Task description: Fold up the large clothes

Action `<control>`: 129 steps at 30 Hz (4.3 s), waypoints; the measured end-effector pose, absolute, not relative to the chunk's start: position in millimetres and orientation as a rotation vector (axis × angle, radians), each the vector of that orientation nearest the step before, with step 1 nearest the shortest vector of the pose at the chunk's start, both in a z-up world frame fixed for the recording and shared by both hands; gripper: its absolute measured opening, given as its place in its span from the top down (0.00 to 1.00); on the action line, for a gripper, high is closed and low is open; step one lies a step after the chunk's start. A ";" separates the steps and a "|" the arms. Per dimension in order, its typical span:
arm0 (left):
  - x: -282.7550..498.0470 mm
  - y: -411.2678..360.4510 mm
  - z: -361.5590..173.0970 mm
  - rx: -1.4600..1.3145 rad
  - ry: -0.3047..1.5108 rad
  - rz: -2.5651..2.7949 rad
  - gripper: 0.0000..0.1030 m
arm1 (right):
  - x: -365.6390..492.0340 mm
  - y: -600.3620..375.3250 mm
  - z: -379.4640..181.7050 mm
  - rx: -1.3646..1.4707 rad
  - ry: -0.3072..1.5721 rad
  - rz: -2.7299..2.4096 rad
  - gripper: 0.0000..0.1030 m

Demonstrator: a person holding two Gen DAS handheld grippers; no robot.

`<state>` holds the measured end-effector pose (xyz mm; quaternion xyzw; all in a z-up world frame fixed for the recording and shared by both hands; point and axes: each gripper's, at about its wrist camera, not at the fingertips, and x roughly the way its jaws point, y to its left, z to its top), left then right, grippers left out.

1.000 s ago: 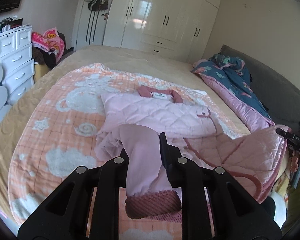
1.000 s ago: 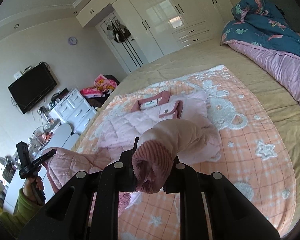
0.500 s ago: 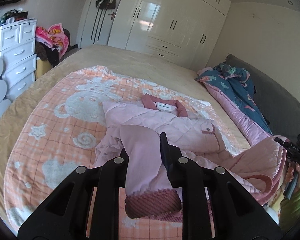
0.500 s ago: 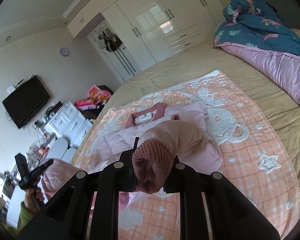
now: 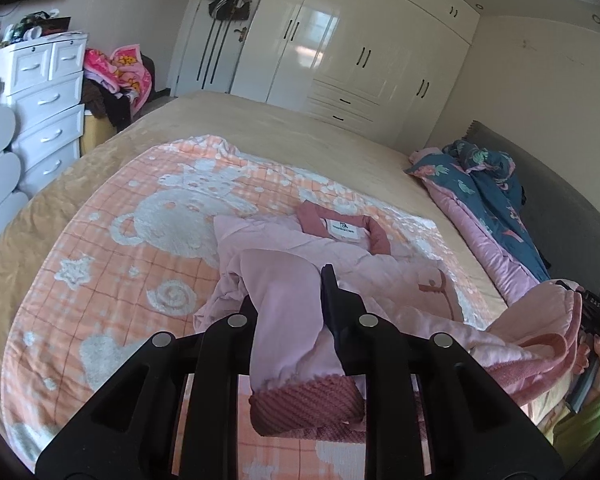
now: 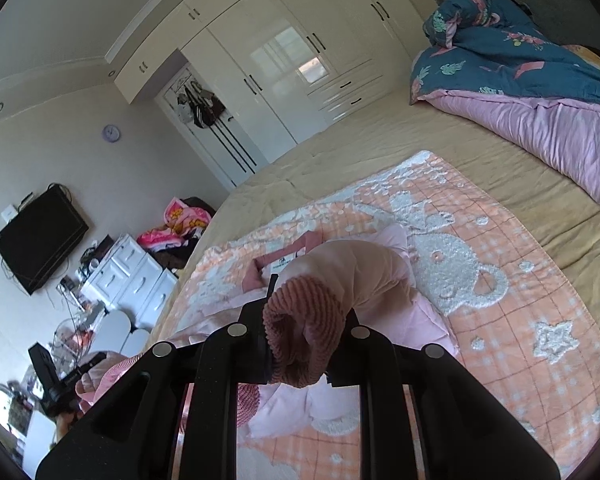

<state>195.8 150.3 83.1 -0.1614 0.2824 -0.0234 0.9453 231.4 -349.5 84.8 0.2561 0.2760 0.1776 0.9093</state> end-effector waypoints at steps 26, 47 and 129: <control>258.1 143.5 60.1 -0.259 0.588 0.039 0.87 | 282.3 -330.5 60.5 0.582 0.518 0.257 0.84; 312.0 140.1 35.1 -0.243 0.626 0.061 0.87 | 315.7 -345.9 40.0 0.691 0.471 0.417 0.26; 301.9 150.9 -39.8 -0.132 0.768 -0.013 0.84 | 361.0 -305.6 -48.5 0.156 0.772 0.208 0.78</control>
